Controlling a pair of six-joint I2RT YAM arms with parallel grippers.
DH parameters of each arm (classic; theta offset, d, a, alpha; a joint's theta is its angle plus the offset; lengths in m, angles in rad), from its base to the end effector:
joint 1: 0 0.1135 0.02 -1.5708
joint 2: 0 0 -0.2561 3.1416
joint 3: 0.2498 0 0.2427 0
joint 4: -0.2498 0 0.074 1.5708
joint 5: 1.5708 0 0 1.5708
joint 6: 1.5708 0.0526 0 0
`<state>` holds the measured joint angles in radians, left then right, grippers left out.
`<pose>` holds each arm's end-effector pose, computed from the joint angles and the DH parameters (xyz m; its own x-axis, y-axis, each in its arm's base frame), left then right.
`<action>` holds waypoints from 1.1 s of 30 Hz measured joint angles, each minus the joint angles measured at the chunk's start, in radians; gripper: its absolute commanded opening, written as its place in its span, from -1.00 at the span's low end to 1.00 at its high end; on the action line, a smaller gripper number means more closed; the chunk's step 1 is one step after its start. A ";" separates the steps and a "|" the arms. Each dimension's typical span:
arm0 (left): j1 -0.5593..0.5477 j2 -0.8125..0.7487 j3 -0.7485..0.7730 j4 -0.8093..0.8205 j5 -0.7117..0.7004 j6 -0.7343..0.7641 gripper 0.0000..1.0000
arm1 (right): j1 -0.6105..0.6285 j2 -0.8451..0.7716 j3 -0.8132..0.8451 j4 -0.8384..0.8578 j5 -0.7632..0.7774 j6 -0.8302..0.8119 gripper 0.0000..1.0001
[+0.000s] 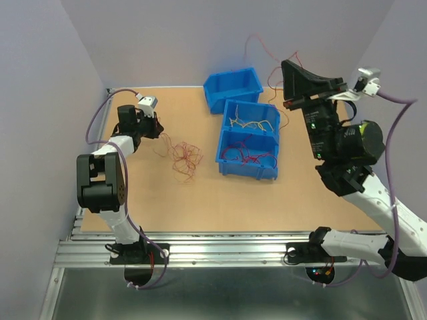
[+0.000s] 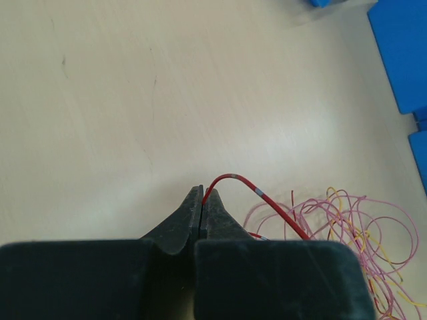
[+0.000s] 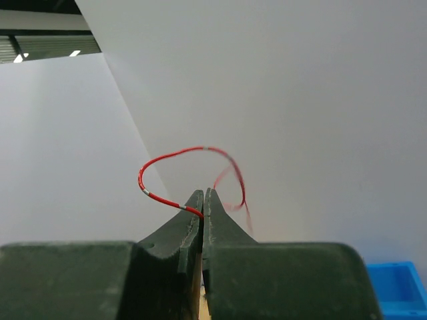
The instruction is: Untangle the cables
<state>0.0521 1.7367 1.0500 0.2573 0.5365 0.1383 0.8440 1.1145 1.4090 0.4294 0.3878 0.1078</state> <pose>0.3915 -0.0065 0.2138 -0.3540 0.1002 -0.9299 0.4727 0.8771 -0.0854 0.1522 0.1413 0.5503 0.3834 0.5810 -0.7179 -0.5480 0.7688 0.3296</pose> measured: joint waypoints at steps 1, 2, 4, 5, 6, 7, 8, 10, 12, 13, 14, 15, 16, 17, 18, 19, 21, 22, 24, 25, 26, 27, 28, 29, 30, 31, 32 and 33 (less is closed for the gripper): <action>-0.006 -0.001 0.000 0.000 0.000 -0.002 -1.00 | 0.000 -0.035 -0.033 -0.018 0.006 0.000 -0.99; -0.010 -0.001 0.000 0.000 0.000 -0.003 -1.00 | 0.000 -0.060 -0.055 -0.032 0.012 -0.001 -0.99; -0.019 -0.003 -0.001 0.000 0.000 -0.005 -1.00 | 0.000 -0.107 -0.104 -0.069 0.018 0.000 -0.99; -0.024 -0.005 -0.001 0.000 0.001 -0.005 -1.00 | 0.000 -0.128 -0.140 -0.102 0.021 -0.001 -0.99; -0.026 -0.011 -0.003 0.000 0.001 -0.005 -1.00 | 0.000 -0.137 -0.158 -0.123 0.022 -0.001 -0.99; -0.026 -0.018 -0.005 0.000 0.001 -0.005 -1.00 | 0.000 -0.150 -0.193 -0.155 0.024 -0.004 -0.99; -0.026 -0.027 -0.008 0.000 0.001 -0.005 -1.00 | 0.000 -0.157 -0.212 -0.175 0.026 -0.006 -0.99; -0.026 -0.047 -0.013 0.001 0.002 -0.005 -1.00 | 0.000 -0.156 -0.249 -0.233 0.039 -0.011 -0.99; -0.024 -0.064 -0.017 0.008 0.004 -0.003 -1.00 | 0.000 -0.146 -0.298 -0.293 0.060 -0.020 -0.99; -0.024 -0.070 -0.019 0.008 0.005 -0.002 -1.00 | 0.000 -0.142 -0.323 -0.327 0.070 -0.026 -0.99; -0.024 -0.076 -0.022 0.011 0.006 -0.001 -1.00 | 0.000 -0.138 -0.343 -0.337 0.074 -0.032 -0.99; -0.024 -0.079 -0.024 0.013 0.009 0.000 -1.00 | 0.000 -0.136 -0.367 -0.353 0.078 -0.039 -0.99; -0.024 -0.081 -0.026 0.015 0.011 0.002 -1.00 | 0.000 -0.134 -0.395 -0.371 0.080 -0.048 -0.99; -0.024 -0.081 -0.027 0.016 0.013 0.002 -1.00 | 0.000 -0.131 -0.407 -0.382 0.081 -0.053 -0.99; -0.024 -0.081 -0.028 0.015 0.013 0.003 -1.00 | -0.001 -0.122 -0.423 -0.389 0.083 -0.068 -0.99; -0.024 -0.081 -0.029 0.015 0.014 0.003 -1.00 | -0.008 -0.112 -0.435 -0.393 0.081 -0.084 -0.99; -0.026 -0.081 -0.031 0.015 0.016 0.006 -1.00 | -0.030 -0.081 -0.451 -0.394 0.058 -0.126 -0.99; -0.027 -0.082 -0.031 0.016 0.017 0.008 -1.00 | -0.040 -0.067 -0.454 -0.392 0.038 -0.145 -0.99; -0.029 -0.084 -0.037 0.016 0.018 0.010 -1.00 | -0.084 -0.037 -0.462 -0.384 -0.021 -0.179 -0.99; -0.029 -0.085 -0.040 0.015 0.020 0.011 -1.00 | -0.119 -0.019 -0.476 -0.360 -0.078 -0.198 -0.99; -0.029 -0.087 -0.042 0.015 0.021 0.012 -1.00 | -0.149 -0.008 -0.490 -0.342 -0.119 -0.213 -0.99; -0.031 -0.089 -0.043 0.015 0.021 0.013 -1.00 | -0.173 -0.002 -0.502 -0.330 -0.147 -0.226 -0.99; -0.032 -0.092 -0.045 0.015 0.023 0.014 -1.00 | -0.198 0.005 -0.528 -0.303 -0.200 -0.243 -0.99; -0.032 -0.093 -0.045 0.015 0.024 0.014 -1.00 | -0.220 0.010 -0.557 -0.284 -0.251 -0.262 -0.99; -0.032 -0.097 -0.045 0.015 0.025 0.015 -1.00 | -0.241 0.014 -0.597 -0.247 -0.291 -0.288 -0.99; -0.033 -0.099 -0.045 0.015 0.028 0.017 -1.00 | -0.256 0.018 -0.628 -0.225 -0.322 -0.301 -0.99; -0.033 -0.101 -0.045 0.015 0.031 0.018 -1.00 | -0.274 0.025 -0.676 -0.179 -0.368 -0.330 -0.99; -0.033 -0.102 -0.045 0.015 0.031 0.018 -1.00 | -0.284 0.031 -0.701 -0.163 -0.395 -0.347 -0.99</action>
<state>0.0189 1.6348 1.0046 0.2726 0.5678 0.1562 0.5598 1.1458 0.7078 0.2661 -0.0074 -0.2390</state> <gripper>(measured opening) 0.030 0.027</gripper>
